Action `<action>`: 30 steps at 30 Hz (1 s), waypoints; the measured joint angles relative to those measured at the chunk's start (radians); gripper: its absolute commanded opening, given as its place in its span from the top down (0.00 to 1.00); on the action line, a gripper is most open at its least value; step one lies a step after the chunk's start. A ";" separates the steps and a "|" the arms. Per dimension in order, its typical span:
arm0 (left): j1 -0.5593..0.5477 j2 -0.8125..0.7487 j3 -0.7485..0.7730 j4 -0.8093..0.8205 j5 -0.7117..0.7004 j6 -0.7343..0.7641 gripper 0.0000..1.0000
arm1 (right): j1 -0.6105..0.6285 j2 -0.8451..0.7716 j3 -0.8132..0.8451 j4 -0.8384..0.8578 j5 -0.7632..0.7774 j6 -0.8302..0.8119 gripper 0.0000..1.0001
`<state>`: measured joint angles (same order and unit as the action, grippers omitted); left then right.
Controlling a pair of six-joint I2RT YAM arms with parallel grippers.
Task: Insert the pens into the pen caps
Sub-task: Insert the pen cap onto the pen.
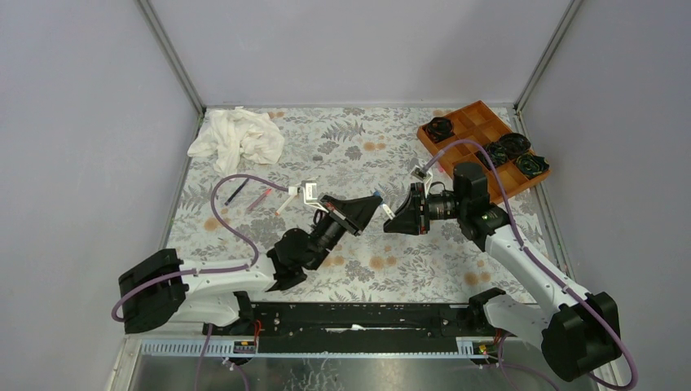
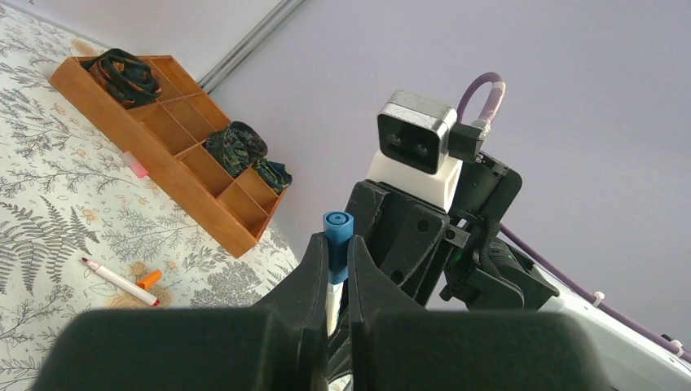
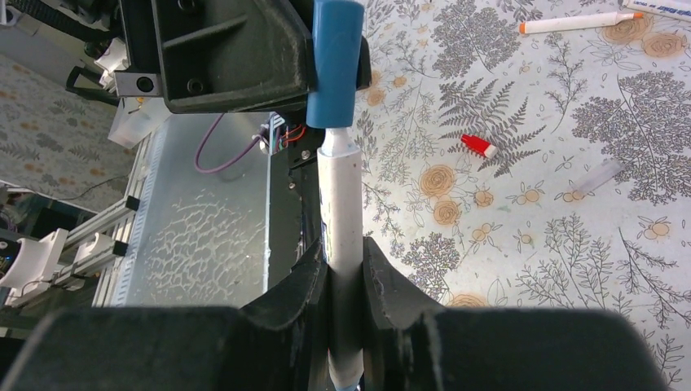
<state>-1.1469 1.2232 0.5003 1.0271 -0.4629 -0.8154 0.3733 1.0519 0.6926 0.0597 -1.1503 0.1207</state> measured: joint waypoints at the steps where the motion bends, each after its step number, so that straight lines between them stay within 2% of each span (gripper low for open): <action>1: 0.000 -0.001 0.000 -0.001 0.000 0.000 1.00 | 0.000 0.000 0.000 0.003 -0.002 0.000 1.00; 12: 0.000 0.053 0.038 -0.002 -0.039 -0.010 1.00 | 0.000 0.000 -0.002 0.016 0.040 0.027 1.00; 19: 0.005 0.104 0.057 0.016 -0.070 -0.005 1.00 | -0.006 0.000 -0.025 0.058 0.077 0.101 1.00; 30: 0.005 0.132 0.140 -0.198 -0.138 -0.015 1.00 | 0.006 -0.006 -0.009 -0.083 0.269 -0.013 1.00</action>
<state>-1.1419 1.3548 0.6403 0.8291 -0.6014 -0.8307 0.3798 1.0462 0.6834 -0.0231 -0.8814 0.1081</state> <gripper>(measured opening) 0.101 0.202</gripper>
